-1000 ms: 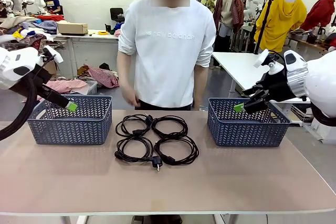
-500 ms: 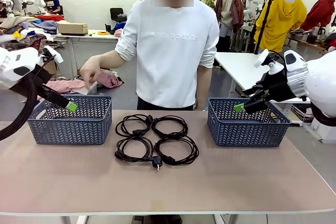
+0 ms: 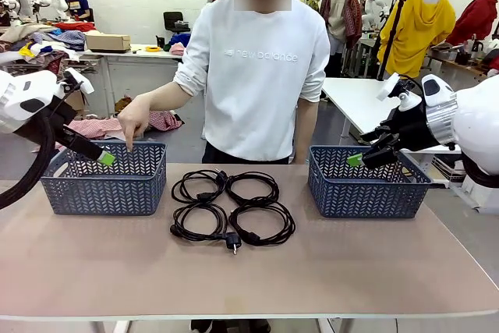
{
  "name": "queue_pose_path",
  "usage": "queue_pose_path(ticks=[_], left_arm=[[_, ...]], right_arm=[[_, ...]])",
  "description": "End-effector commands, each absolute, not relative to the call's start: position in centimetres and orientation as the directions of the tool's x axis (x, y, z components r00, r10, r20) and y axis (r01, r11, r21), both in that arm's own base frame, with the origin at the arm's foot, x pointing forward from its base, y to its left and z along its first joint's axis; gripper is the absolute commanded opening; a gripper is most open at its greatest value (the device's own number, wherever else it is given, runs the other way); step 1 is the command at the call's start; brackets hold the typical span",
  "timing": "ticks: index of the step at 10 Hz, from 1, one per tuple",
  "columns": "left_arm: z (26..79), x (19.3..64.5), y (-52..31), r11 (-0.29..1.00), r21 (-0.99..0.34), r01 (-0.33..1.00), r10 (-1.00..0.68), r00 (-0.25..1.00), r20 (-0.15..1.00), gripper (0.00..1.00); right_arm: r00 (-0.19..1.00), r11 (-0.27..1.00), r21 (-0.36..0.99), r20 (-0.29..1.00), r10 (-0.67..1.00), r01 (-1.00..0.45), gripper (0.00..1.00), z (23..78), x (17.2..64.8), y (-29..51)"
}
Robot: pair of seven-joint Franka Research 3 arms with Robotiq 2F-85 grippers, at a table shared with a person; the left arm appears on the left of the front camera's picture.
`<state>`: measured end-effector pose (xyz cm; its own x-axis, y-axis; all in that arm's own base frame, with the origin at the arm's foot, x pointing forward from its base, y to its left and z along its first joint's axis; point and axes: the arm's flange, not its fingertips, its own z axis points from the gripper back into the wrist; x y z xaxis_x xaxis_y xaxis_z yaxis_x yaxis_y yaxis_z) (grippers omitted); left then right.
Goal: Organize the cables according to human instructions.
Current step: Pick up a bundle of cables and place it in the basket indicated by the human.
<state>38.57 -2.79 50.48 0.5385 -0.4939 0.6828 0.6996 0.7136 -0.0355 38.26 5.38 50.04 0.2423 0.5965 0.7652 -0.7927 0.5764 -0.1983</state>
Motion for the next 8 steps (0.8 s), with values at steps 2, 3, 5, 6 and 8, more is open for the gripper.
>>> queue_pose_path(ticks=[2,3,5,6,8], left_arm=[[50.2,38.6,-2.7,0.706,-0.038,0.707,-0.495,0.531,0.688,1.00],[50.2,38.6,-2.7,0.706,-0.038,0.707,-0.495,0.531,0.688,1.00],[50.2,38.6,-2.7,0.706,-0.038,0.707,-0.495,0.531,0.688,1.00],[50.5,38.6,-2.8,0.714,-0.036,0.699,-0.494,0.539,0.683,1.00],[51.0,39.6,-5.3,0.659,0.033,0.752,-0.597,0.495,0.632,1.00]], right_arm=[[0.235,0.575,-0.205,0.766,0.598,-0.792,1.00,50.0,38.4,5.3],[0.235,0.575,-0.205,0.766,0.598,-0.792,1.00,50.0,38.4,5.3],[0.235,0.575,-0.205,0.766,0.598,-0.792,1.00,50.0,38.4,5.3],[0.235,0.575,-0.205,0.766,0.598,-0.792,1.00,50.0,38.4,5.3],[0.235,0.575,-0.205,0.766,0.598,-0.792,1.00,50.0,38.4,5.3]])
